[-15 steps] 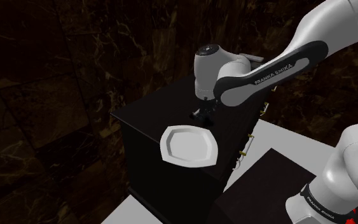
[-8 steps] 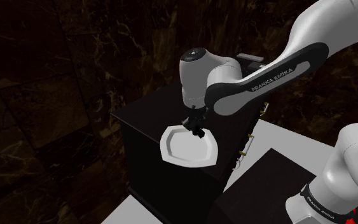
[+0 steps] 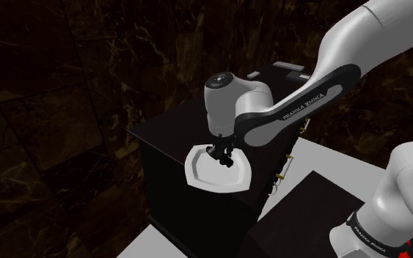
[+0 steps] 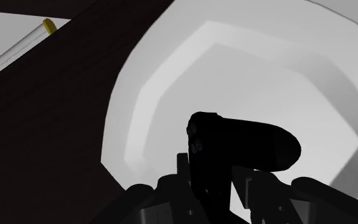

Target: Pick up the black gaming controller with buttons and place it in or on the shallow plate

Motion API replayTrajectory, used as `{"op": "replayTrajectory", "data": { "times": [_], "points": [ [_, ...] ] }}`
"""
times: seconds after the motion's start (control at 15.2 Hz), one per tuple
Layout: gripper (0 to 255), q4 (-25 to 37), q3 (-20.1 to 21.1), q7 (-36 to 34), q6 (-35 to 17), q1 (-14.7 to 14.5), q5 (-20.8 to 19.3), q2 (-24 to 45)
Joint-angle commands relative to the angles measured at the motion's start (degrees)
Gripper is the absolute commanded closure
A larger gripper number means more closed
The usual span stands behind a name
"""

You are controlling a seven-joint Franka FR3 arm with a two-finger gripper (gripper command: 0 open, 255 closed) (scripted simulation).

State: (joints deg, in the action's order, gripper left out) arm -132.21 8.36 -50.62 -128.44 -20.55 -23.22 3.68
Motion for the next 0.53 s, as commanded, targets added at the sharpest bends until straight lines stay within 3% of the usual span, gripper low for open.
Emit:
{"op": "replayTrajectory", "data": {
  "times": [0.0, 0.46],
  "points": [
    [255, -0.29, -0.1, -0.73, -1.29, 0.03, -0.66, 1.09],
    [255, -0.83, -0.37, -2.41, -3.97, 0.03, -2.2, 3.53]
  ]
}}
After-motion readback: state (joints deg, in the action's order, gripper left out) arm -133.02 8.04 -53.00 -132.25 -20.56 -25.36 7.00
